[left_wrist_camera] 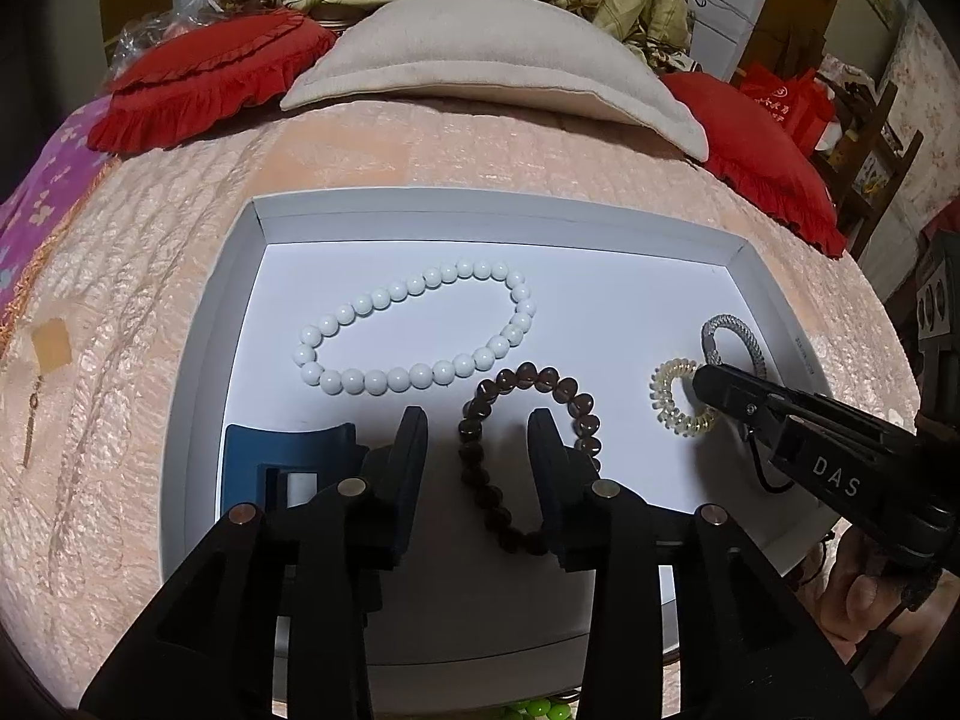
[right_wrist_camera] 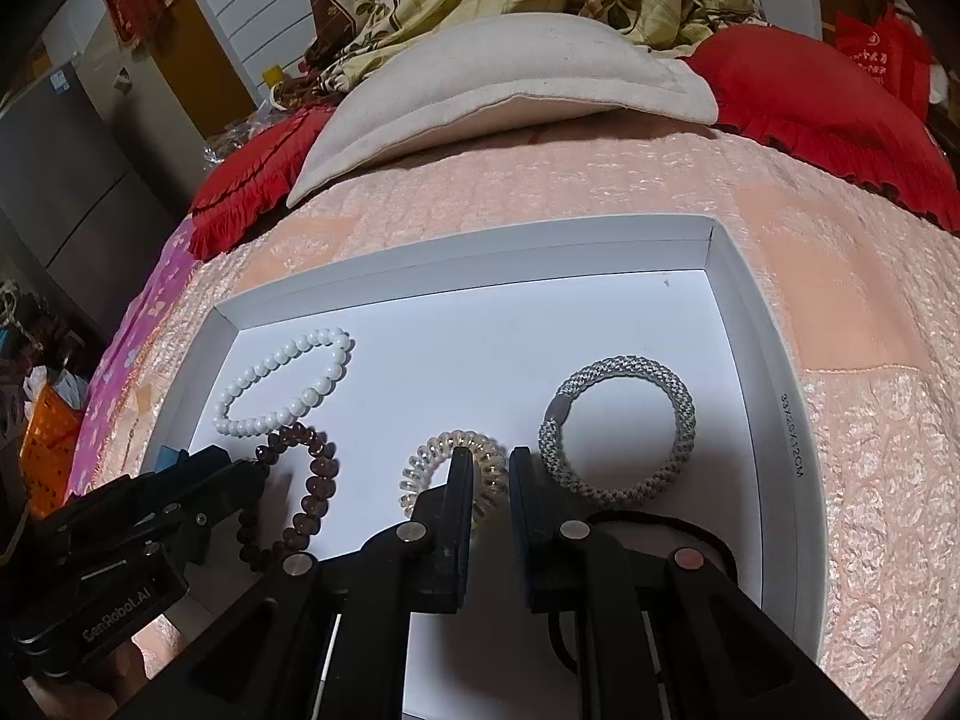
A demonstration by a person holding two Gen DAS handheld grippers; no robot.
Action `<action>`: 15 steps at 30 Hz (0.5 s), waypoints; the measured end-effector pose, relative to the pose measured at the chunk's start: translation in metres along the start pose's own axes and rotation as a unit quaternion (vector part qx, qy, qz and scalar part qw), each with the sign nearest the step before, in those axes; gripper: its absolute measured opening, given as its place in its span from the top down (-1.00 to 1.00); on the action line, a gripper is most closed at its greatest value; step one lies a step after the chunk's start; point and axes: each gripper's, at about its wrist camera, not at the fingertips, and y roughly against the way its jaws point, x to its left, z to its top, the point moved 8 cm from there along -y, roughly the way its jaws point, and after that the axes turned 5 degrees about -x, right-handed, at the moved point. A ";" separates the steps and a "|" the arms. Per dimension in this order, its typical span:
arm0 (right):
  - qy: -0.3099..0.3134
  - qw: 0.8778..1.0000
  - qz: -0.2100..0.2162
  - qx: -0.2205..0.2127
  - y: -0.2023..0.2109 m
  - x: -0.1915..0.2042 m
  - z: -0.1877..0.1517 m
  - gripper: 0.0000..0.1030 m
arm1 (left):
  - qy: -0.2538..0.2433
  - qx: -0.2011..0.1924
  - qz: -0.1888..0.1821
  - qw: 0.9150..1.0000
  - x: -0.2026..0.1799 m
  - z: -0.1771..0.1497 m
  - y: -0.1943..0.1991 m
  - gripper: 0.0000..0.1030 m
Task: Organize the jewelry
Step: 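Open both grippers and withdraw them from the tray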
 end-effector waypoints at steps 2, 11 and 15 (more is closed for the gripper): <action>-0.002 1.000 0.000 -0.001 0.000 0.000 0.000 0.70 | 0.002 -0.002 0.001 1.000 0.001 0.001 0.001 0.34; -0.003 0.999 0.007 -0.038 0.016 0.004 0.010 0.28 | -0.005 -0.005 -0.002 1.000 -0.004 0.001 0.003 0.33; -0.002 0.999 0.003 -0.049 0.023 0.001 0.013 0.28 | 0.000 -0.006 0.000 1.000 -0.002 0.001 0.001 0.23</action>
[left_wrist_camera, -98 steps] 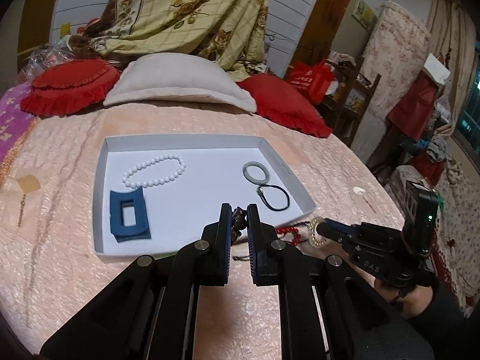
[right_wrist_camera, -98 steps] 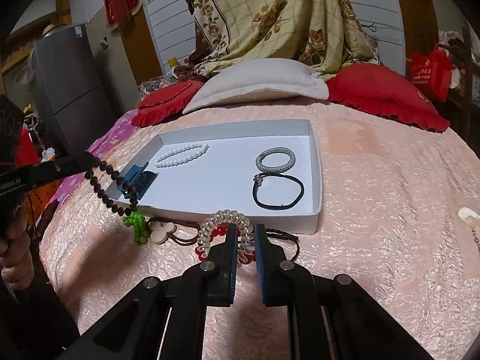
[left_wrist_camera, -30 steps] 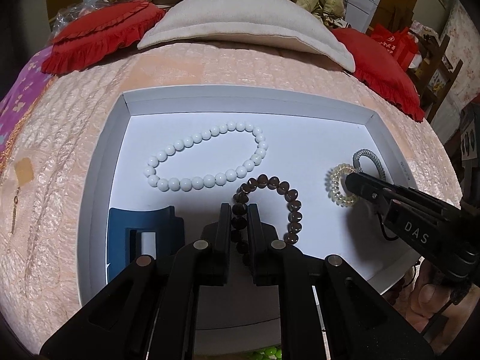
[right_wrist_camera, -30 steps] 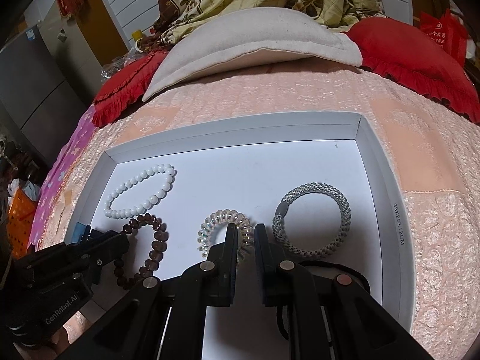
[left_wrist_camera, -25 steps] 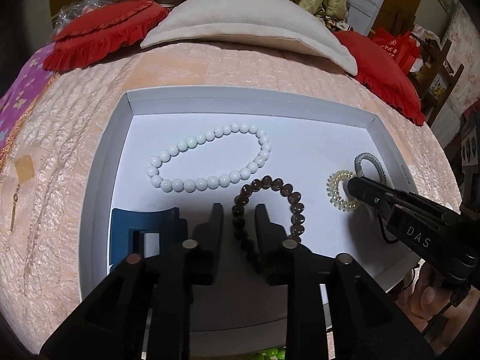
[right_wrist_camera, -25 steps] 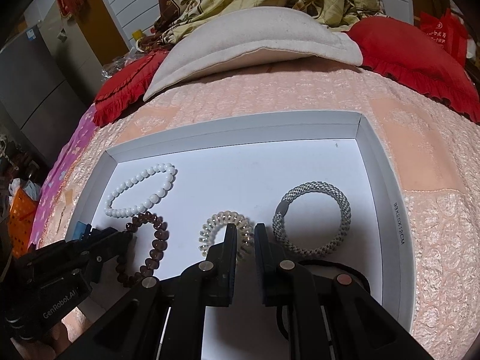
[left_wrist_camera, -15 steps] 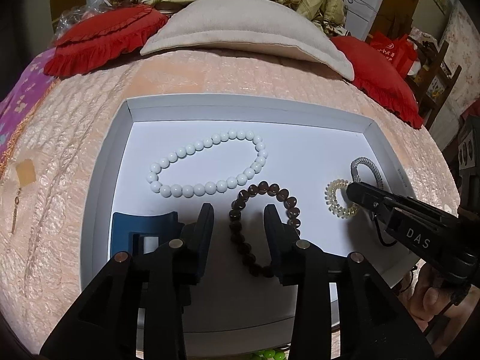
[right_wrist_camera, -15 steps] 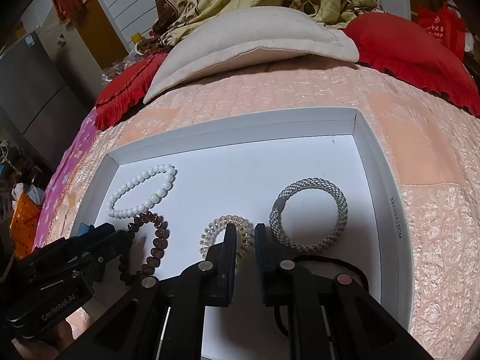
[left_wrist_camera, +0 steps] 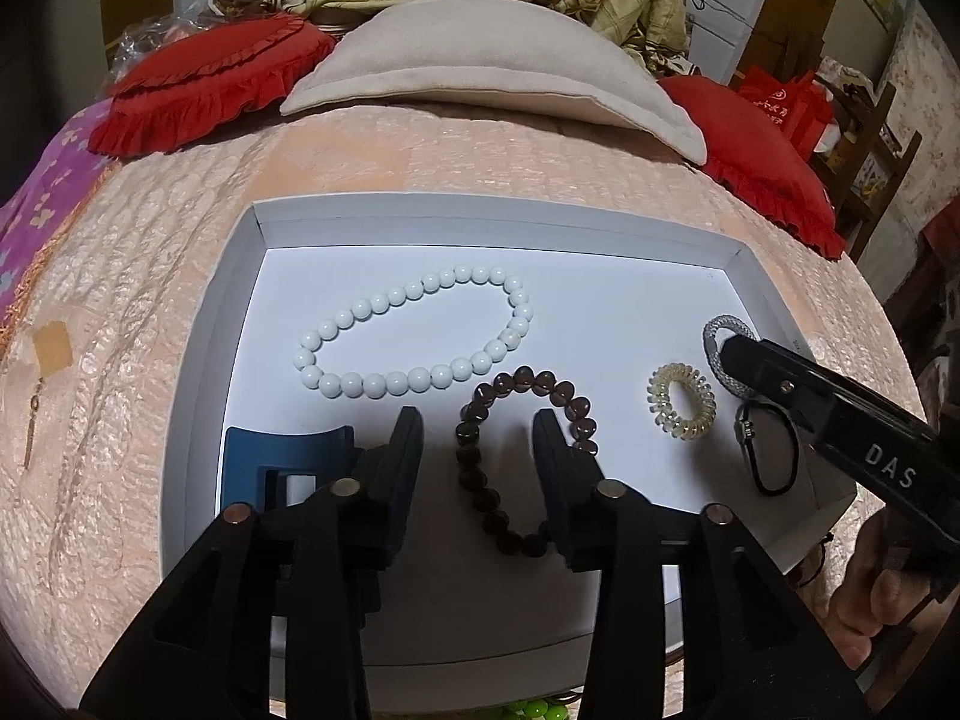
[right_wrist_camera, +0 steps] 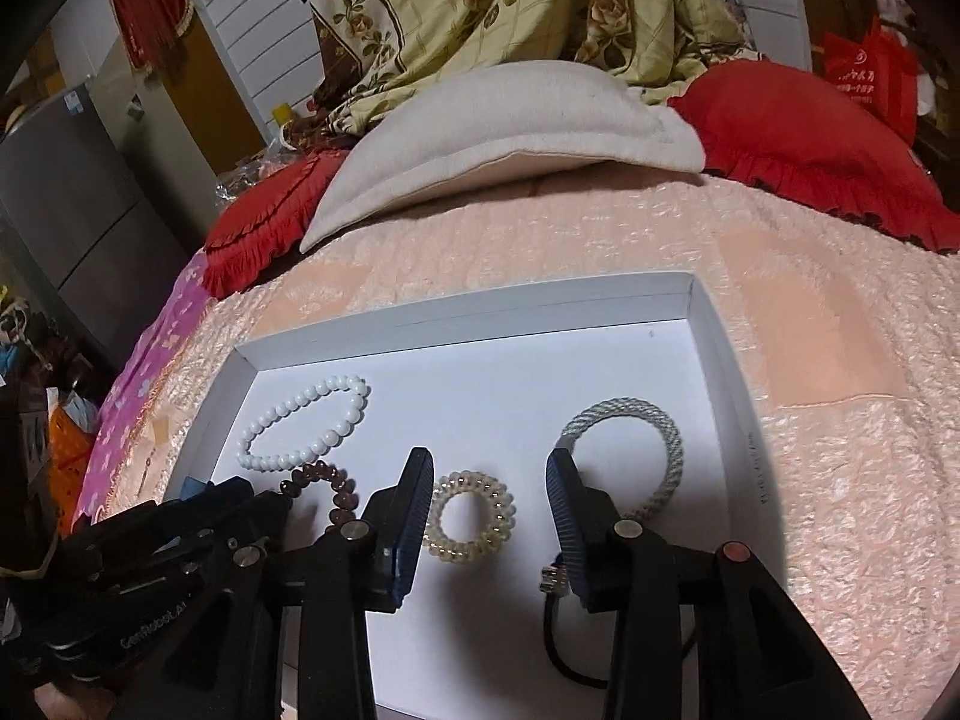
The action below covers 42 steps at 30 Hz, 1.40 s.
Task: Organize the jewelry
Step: 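Open both grippers and withdraw them from the tray, then grasp the green bead bracelet with the left gripper while the right grasps the red bead bracelet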
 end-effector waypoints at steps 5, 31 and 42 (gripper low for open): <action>0.008 1.000 -0.007 -0.003 0.009 -0.001 -0.001 0.27 | -0.002 0.001 0.000 1.000 -0.003 -0.001 0.000 0.08; 0.059 0.996 -0.070 0.020 0.111 -0.044 -0.128 0.16 | -0.020 -0.075 -0.063 0.995 0.034 -0.072 0.107 -0.22; 0.068 0.995 -0.072 0.023 0.110 -0.047 -0.132 0.15 | -0.055 -0.024 -0.060 0.996 0.005 -0.094 0.061 -0.22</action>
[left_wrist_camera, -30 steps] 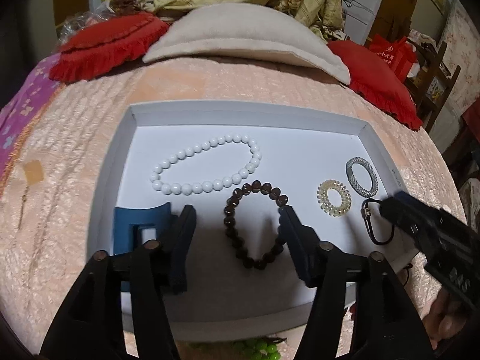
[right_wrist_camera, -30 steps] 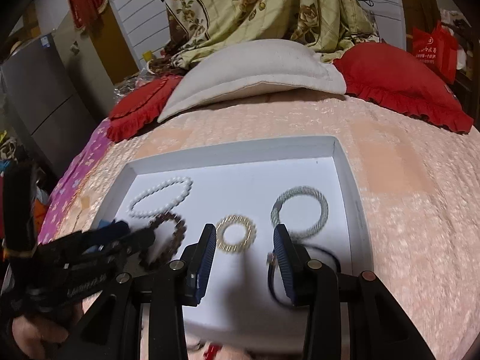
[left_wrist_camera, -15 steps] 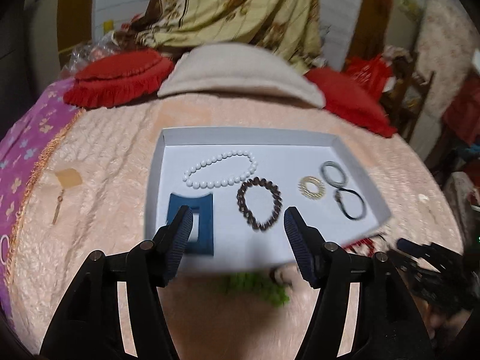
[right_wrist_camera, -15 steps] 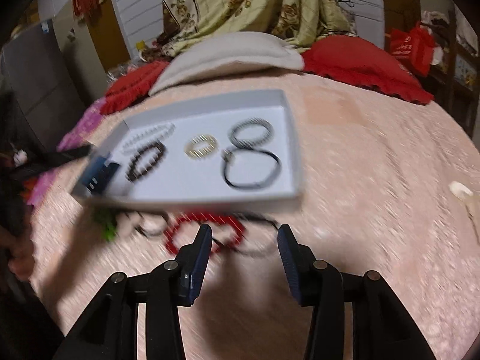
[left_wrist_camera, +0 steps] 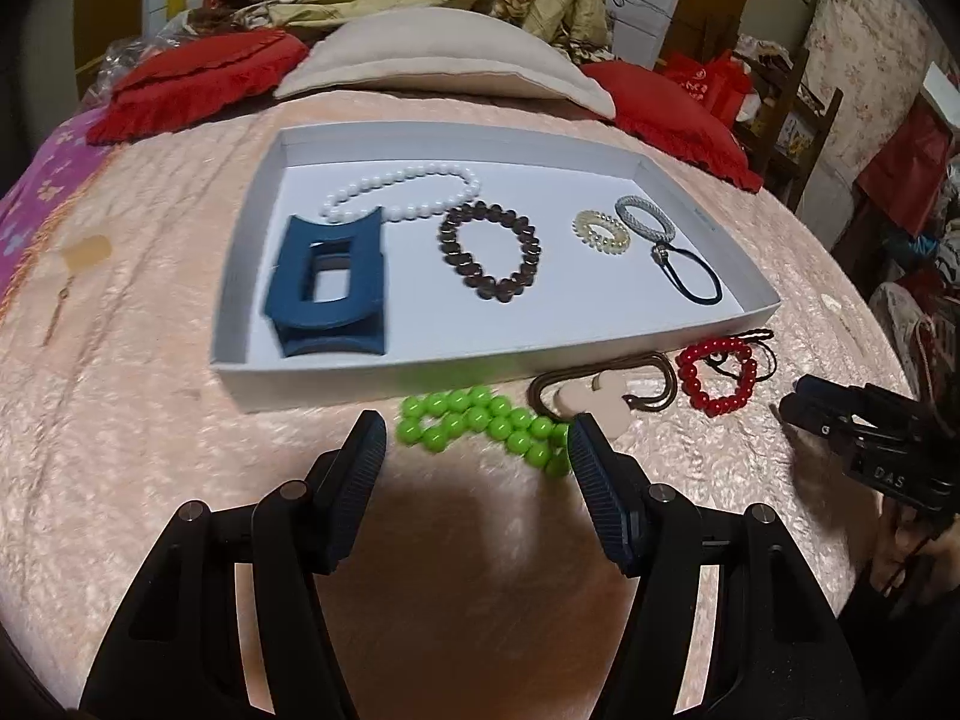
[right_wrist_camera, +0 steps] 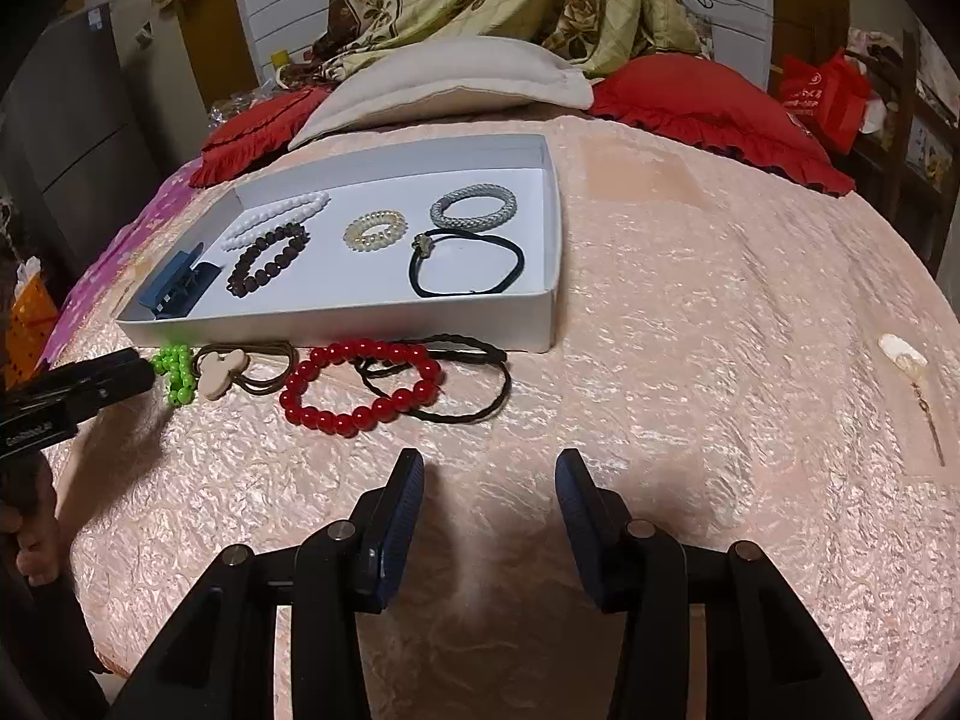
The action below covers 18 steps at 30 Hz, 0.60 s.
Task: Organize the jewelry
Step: 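Grasp the green bead bracelet with the left gripper while the right grasps the red bead bracelet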
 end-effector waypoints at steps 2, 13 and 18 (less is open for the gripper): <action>0.004 1.000 -0.001 0.002 -0.001 0.002 0.000 0.15 | -0.004 0.001 0.015 1.000 0.000 0.001 -0.008 -0.22; -0.010 1.000 -0.001 -0.001 0.001 -0.004 0.000 0.15 | 0.006 -0.012 0.032 0.999 0.003 0.003 -0.012 0.45; -0.019 1.000 0.013 -0.010 0.002 -0.003 0.005 0.15 | -0.024 -0.001 0.035 0.999 -0.004 -0.005 -0.011 0.67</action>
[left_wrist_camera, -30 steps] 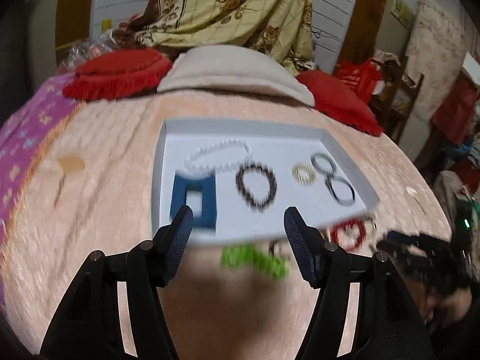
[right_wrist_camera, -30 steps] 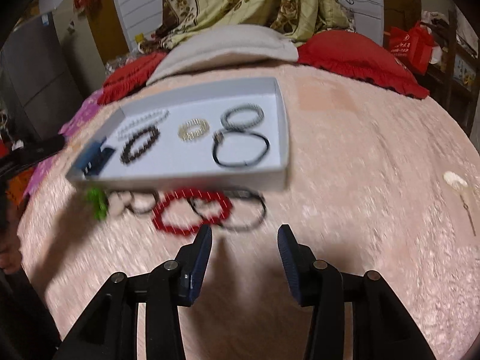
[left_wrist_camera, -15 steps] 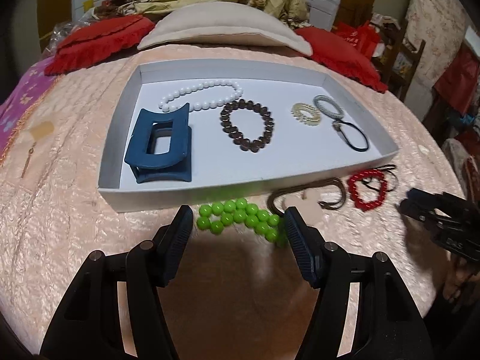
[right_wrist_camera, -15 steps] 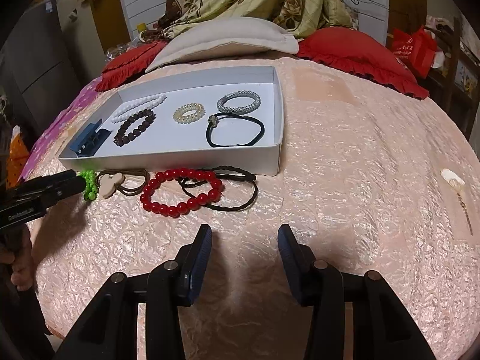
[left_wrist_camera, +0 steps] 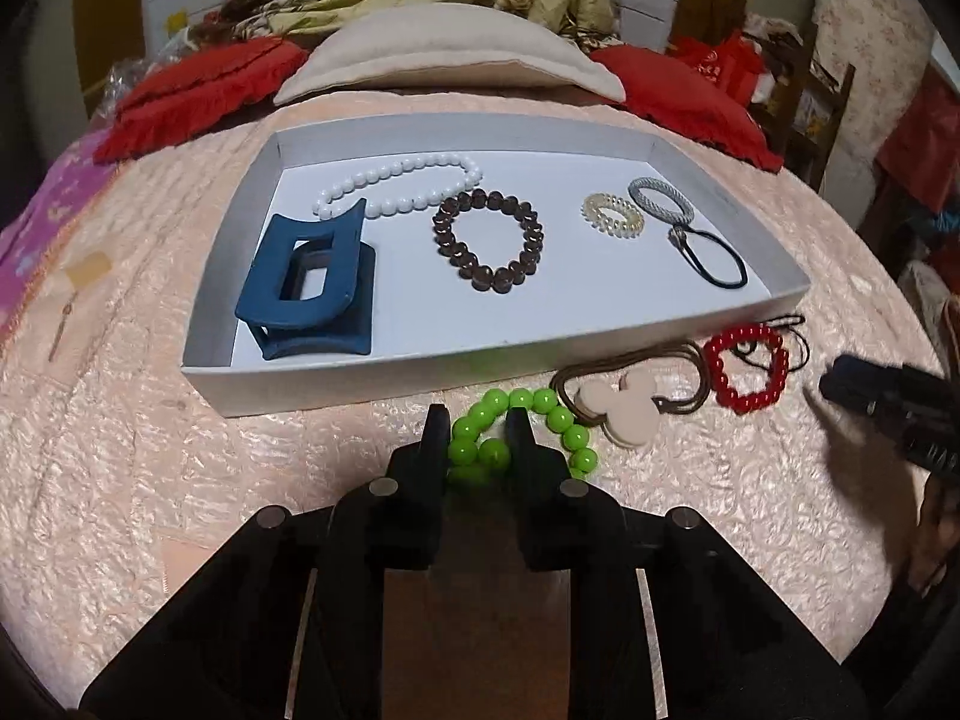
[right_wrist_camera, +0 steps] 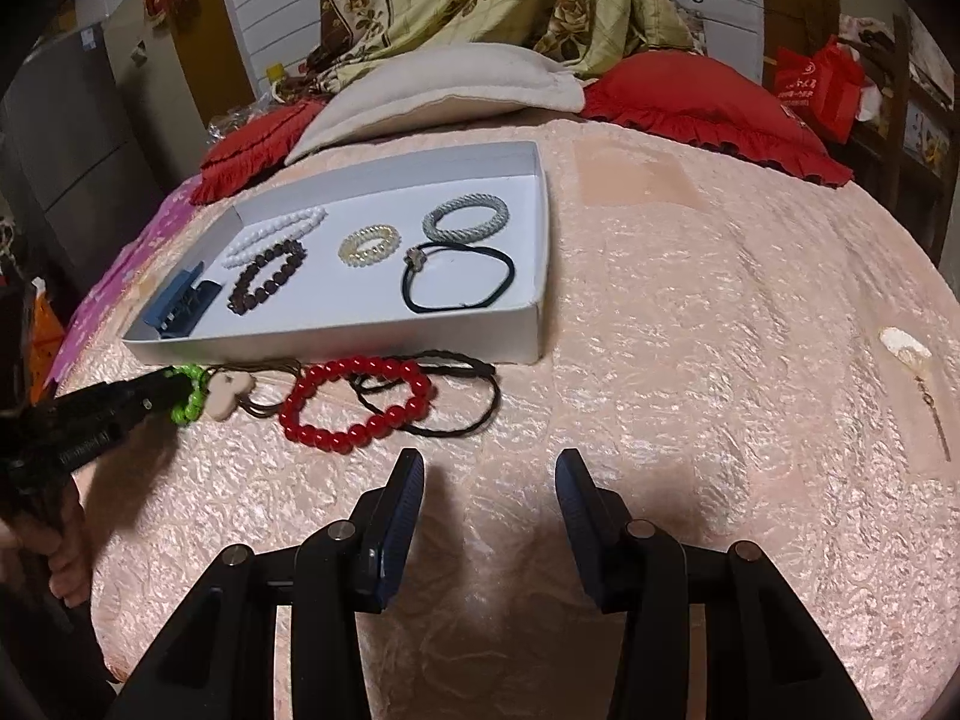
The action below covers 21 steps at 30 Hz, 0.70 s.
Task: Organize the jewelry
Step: 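Grasp the green bead bracelet with the left gripper while the right grasps the red bead bracelet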
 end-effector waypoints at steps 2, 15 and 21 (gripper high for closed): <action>0.004 1.000 0.020 -0.011 0.002 0.007 0.004 0.15 | 0.002 0.002 -0.003 1.000 0.001 0.000 0.000 0.67; 0.048 0.998 0.036 0.002 -0.037 0.031 0.023 0.61 | 0.023 0.011 -0.010 1.000 0.003 0.000 0.002 0.67; 0.087 0.996 0.015 0.002 -0.042 0.039 0.023 0.74 | 0.026 0.011 -0.012 1.000 0.004 0.001 0.001 0.67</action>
